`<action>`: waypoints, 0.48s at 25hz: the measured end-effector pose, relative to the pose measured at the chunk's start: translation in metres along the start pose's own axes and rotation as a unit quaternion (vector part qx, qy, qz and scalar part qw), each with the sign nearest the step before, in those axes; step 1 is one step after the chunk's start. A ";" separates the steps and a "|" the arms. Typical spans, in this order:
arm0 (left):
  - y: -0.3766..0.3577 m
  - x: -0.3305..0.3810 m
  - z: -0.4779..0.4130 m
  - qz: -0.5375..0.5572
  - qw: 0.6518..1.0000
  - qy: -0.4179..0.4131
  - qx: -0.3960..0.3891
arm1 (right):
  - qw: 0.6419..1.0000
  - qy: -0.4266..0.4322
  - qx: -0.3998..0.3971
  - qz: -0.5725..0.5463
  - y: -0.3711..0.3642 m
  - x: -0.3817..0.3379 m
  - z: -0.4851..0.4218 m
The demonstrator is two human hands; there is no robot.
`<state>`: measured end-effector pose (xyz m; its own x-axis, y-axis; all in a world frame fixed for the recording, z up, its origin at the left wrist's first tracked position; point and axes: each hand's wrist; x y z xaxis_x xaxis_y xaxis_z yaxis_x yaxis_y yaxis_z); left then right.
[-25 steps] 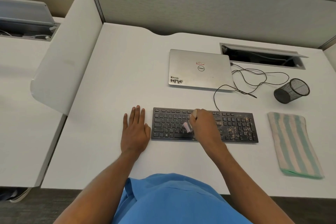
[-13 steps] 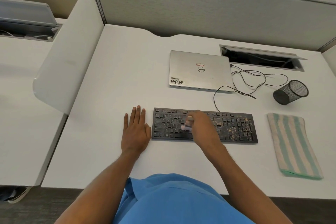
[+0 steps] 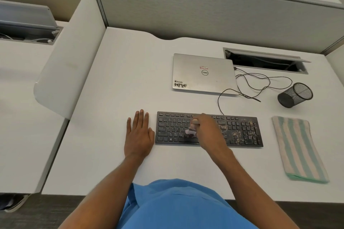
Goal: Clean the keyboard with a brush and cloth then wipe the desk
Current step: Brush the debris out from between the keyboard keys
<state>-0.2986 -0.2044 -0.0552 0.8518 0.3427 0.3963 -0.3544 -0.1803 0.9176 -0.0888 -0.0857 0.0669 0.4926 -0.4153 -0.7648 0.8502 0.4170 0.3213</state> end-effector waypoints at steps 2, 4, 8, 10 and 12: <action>0.000 0.000 0.000 0.001 1.000 -0.001 0.000 | 0.998 0.025 0.039 0.043 0.017 -0.006 0.008; 0.000 0.000 0.000 0.003 1.000 -0.001 0.001 | 0.981 0.090 0.087 0.148 0.029 -0.014 0.018; -0.001 0.000 0.000 0.003 1.000 0.000 -0.002 | 0.920 0.193 0.143 0.310 0.025 -0.033 0.030; -0.001 0.000 0.000 0.003 1.000 -0.001 -0.001 | 0.916 0.191 0.142 0.324 0.018 -0.035 0.025; 0.000 -0.001 0.000 0.002 1.000 0.000 -0.003 | 0.913 0.173 0.114 0.352 0.013 -0.033 0.018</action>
<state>-0.2992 -0.2044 -0.0560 0.8505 0.3413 0.4001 -0.3601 -0.1765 0.9161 -0.0906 -0.0818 0.1061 0.8769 0.1882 -0.4423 0.3817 0.2866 0.8787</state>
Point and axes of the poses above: each hand's wrist, its own z-axis away from the middle knuckle, its own y-axis out of the back of the hand, x = y × z, and after that the axes turned 6 degrees about z, right-handed
